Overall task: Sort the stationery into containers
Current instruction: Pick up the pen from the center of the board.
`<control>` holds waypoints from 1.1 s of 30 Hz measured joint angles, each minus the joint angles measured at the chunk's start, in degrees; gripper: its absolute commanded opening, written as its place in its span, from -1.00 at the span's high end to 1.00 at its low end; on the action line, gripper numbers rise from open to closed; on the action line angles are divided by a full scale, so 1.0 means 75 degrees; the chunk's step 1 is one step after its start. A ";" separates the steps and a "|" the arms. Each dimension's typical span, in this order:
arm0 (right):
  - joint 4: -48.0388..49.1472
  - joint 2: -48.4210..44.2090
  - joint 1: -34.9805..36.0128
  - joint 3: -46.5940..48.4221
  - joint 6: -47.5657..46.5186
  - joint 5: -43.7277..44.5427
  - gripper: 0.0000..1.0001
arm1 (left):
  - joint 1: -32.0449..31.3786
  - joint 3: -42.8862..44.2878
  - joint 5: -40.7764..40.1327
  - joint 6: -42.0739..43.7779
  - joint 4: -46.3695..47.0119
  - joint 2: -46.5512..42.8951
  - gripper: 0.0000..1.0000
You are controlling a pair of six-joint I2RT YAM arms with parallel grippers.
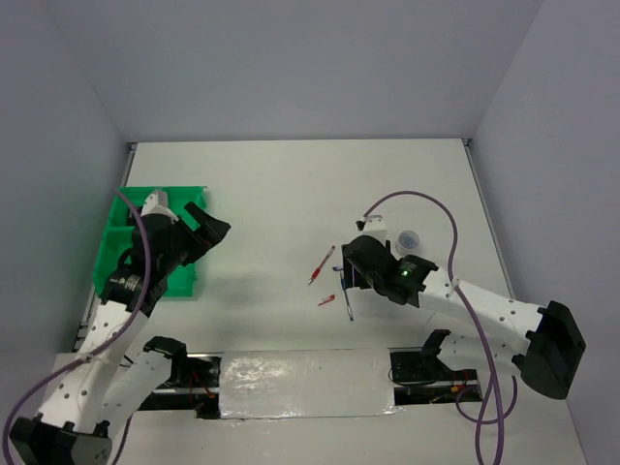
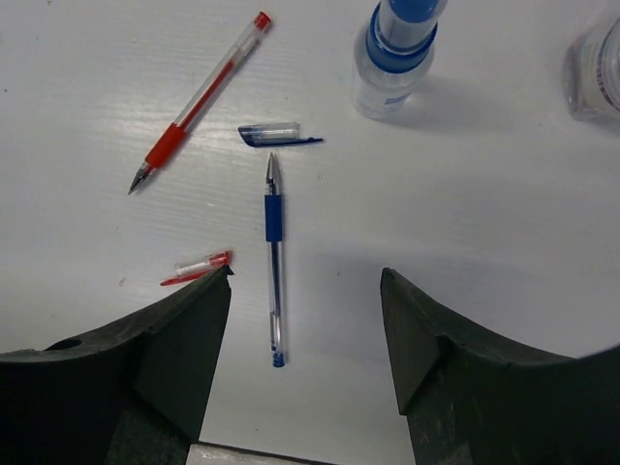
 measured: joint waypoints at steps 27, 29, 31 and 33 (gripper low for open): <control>0.1390 0.2474 -0.0391 -0.0163 -0.0458 -0.1384 0.14 | -0.2990 0.1189 -0.3573 -0.1364 -0.0545 0.1839 -0.99; 0.1390 0.2495 -0.0391 -0.0175 -0.0469 -0.1405 0.21 | -0.2990 0.1183 -0.3614 -0.1361 -0.0551 0.1795 -0.99; 0.1399 0.2527 -0.0391 -0.0198 -0.0493 -0.1445 0.25 | -0.2990 0.1174 -0.3637 -0.1358 -0.0577 0.1757 -0.99; 0.1396 0.2591 -0.0391 -0.0239 -0.0510 -0.1524 0.25 | -0.2990 0.1172 -0.3657 -0.1355 -0.0615 0.1740 -0.99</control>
